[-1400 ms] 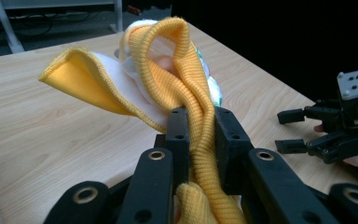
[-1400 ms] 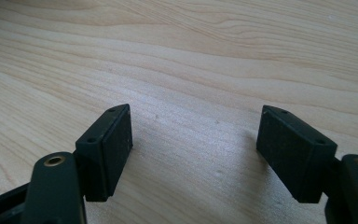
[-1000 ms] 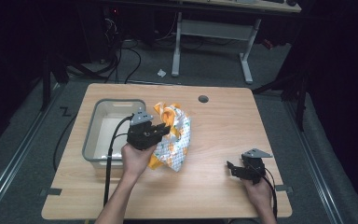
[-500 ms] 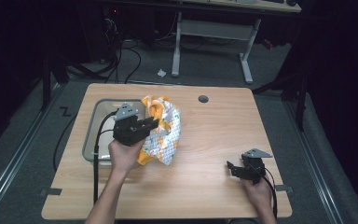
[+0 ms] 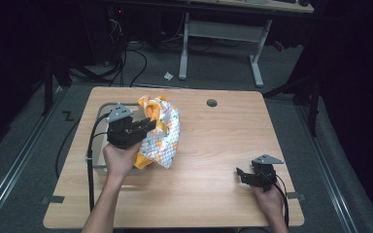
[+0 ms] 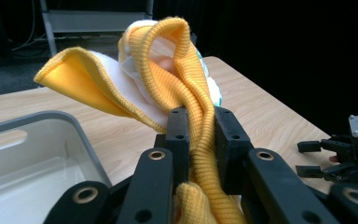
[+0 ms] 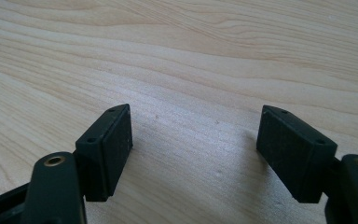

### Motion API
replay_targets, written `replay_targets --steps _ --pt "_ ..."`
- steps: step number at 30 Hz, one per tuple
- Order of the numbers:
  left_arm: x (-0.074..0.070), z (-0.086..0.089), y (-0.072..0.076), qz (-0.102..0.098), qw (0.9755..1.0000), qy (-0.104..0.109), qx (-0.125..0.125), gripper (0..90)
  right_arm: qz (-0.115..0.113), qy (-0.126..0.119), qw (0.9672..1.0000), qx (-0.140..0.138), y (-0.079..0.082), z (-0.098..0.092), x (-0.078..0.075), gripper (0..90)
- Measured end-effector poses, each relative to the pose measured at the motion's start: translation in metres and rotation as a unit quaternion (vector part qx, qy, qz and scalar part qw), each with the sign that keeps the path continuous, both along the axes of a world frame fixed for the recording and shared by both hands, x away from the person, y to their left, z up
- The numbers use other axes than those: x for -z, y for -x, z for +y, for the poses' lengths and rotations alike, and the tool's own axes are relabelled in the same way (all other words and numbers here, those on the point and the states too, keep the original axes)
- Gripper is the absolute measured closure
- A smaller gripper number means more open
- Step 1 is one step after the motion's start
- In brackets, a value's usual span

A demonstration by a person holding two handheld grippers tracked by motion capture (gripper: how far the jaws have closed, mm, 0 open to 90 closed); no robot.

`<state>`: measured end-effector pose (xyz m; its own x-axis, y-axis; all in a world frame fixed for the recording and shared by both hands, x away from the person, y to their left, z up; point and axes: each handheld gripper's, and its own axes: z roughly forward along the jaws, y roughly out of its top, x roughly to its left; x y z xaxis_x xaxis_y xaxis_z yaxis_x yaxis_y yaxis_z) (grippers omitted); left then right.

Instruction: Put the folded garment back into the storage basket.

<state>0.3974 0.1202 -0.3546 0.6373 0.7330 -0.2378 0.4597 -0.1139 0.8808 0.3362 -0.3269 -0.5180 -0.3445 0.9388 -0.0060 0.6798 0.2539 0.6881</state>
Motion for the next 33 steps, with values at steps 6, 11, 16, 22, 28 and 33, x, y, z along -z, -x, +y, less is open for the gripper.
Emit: replay_targets --steps 6,11,16,22,28,33 --pt "-0.001 0.009 -0.002 0.004 0.9999 0.000 -0.010 78.0 0.000 0.000 1.0000 0.000 0.000 0.000 0.000 27.0" --pt "-0.001 0.024 -0.005 0.012 0.9998 0.004 -0.018 78.0 0.000 0.000 1.0000 0.000 0.000 0.000 0.000 27.0" --pt "-0.003 0.036 -0.005 0.011 0.9995 0.003 -0.029 78.1 0.000 0.000 1.0000 0.000 0.000 0.000 0.000 27.0" --pt "-0.004 0.046 -0.006 0.008 0.9991 -0.005 -0.042 78.0 0.000 0.000 1.0000 0.001 0.000 0.000 0.000 27.0" --pt "-0.001 0.054 -0.008 0.013 0.9987 -0.007 -0.050 78.1 0.000 0.000 1.0000 0.000 0.000 0.000 0.000 27.0" --pt "0.001 0.059 -0.009 0.016 0.9985 -0.008 -0.053 78.0 0.000 0.000 1.0000 0.000 0.000 0.000 0.000 27.0"
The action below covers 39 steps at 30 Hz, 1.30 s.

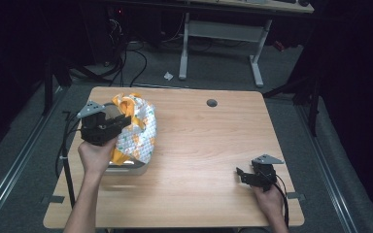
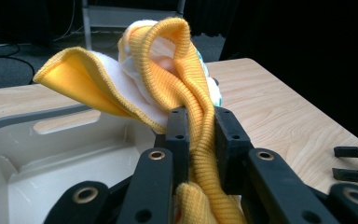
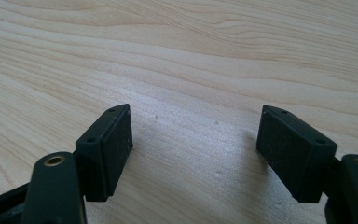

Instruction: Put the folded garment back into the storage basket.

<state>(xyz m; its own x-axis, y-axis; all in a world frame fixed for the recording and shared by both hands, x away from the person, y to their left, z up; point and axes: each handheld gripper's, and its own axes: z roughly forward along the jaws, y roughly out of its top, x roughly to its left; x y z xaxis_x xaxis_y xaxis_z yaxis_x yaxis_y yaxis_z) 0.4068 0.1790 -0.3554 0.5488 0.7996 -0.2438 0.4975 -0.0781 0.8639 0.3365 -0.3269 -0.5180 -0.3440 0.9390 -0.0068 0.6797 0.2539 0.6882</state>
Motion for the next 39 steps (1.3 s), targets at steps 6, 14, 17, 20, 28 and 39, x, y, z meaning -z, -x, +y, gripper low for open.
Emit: replay_targets --steps 6,14,17,20,28,39 --pt "0.004 0.006 -0.002 0.003 0.9999 -0.004 -0.011 78.0 0.000 0.000 1.0000 0.000 0.000 0.000 0.000 27.0" --pt "0.007 0.008 -0.006 0.005 0.9996 -0.021 -0.018 77.9 0.000 0.000 1.0000 0.000 0.000 0.000 0.000 27.0" --pt "0.009 0.008 -0.009 0.007 0.9994 -0.025 -0.023 77.9 0.000 0.000 1.0000 0.000 0.000 0.000 0.000 27.0" --pt "0.012 0.008 -0.011 0.010 0.9992 -0.030 -0.024 77.9 0.000 0.000 1.0000 0.000 0.000 0.000 0.000 27.0" --pt "0.020 0.006 -0.019 0.017 0.9989 -0.037 -0.024 77.8 0.000 0.000 1.0000 0.000 0.000 0.000 0.000 27.0" --pt "0.033 0.009 -0.026 0.030 0.9977 -0.052 -0.032 77.6 0.000 0.000 1.0000 0.000 0.000 0.000 0.000 27.0"
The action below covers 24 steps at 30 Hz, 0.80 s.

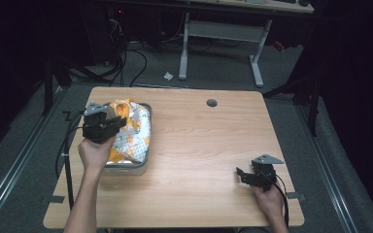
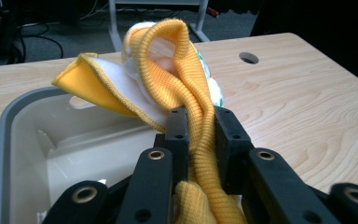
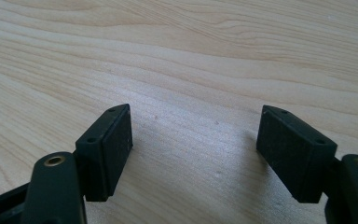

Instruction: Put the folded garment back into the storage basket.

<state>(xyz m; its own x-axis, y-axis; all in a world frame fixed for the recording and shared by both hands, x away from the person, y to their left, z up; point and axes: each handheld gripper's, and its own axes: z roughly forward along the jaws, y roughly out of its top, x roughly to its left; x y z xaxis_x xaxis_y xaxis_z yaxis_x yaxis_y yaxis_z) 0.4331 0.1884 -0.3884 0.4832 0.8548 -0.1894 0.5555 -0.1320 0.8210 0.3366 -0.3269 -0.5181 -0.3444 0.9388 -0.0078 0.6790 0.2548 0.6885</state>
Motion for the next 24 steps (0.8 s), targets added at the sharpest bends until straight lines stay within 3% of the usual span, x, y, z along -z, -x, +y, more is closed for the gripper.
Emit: replay_targets --steps 11,15,24 --pt "0.024 -0.003 -0.009 0.033 0.9994 -0.009 0.004 77.5 0.000 0.000 1.0000 0.000 0.000 0.000 0.000 27.0" --pt "0.031 -0.005 -0.012 0.042 0.9991 -0.004 0.004 77.5 0.000 0.000 1.0000 0.000 0.000 0.000 0.000 27.0" --pt "0.042 -0.005 -0.016 0.061 0.9980 -0.016 0.003 77.0 0.000 0.000 1.0000 0.000 0.000 0.000 0.000 27.0"
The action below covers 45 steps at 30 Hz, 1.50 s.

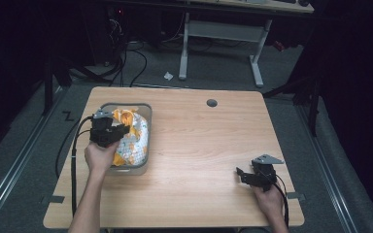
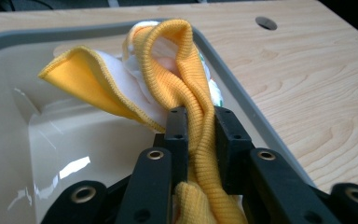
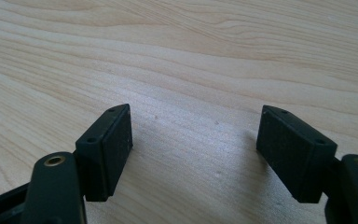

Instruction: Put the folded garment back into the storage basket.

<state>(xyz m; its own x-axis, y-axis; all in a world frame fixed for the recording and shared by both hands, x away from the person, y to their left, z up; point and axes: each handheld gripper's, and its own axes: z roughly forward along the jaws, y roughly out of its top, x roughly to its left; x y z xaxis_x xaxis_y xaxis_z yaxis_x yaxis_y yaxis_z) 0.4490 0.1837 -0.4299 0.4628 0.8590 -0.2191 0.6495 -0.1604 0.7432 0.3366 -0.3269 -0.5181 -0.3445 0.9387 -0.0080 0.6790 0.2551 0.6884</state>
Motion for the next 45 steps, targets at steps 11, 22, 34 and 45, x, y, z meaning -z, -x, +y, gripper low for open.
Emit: replay_targets --steps 11,22,34,45 --pt "0.012 -0.003 -0.005 0.025 0.9967 -0.074 -0.021 74.1 0.000 0.000 1.0000 0.000 0.000 0.000 0.000 27.0" --pt "0.016 0.000 -0.009 0.054 0.9926 -0.097 -0.048 61.6 0.000 0.000 1.0000 0.000 0.000 0.000 0.000 27.0" --pt "0.003 0.000 -0.001 0.021 0.9958 -0.066 -0.061 45.7 0.000 0.000 1.0000 0.000 0.000 0.000 0.000 27.0" --pt "-0.014 -0.013 0.018 -0.019 0.9979 -0.048 -0.038 41.3 0.000 0.000 1.0000 0.000 0.000 0.000 0.000 27.0"
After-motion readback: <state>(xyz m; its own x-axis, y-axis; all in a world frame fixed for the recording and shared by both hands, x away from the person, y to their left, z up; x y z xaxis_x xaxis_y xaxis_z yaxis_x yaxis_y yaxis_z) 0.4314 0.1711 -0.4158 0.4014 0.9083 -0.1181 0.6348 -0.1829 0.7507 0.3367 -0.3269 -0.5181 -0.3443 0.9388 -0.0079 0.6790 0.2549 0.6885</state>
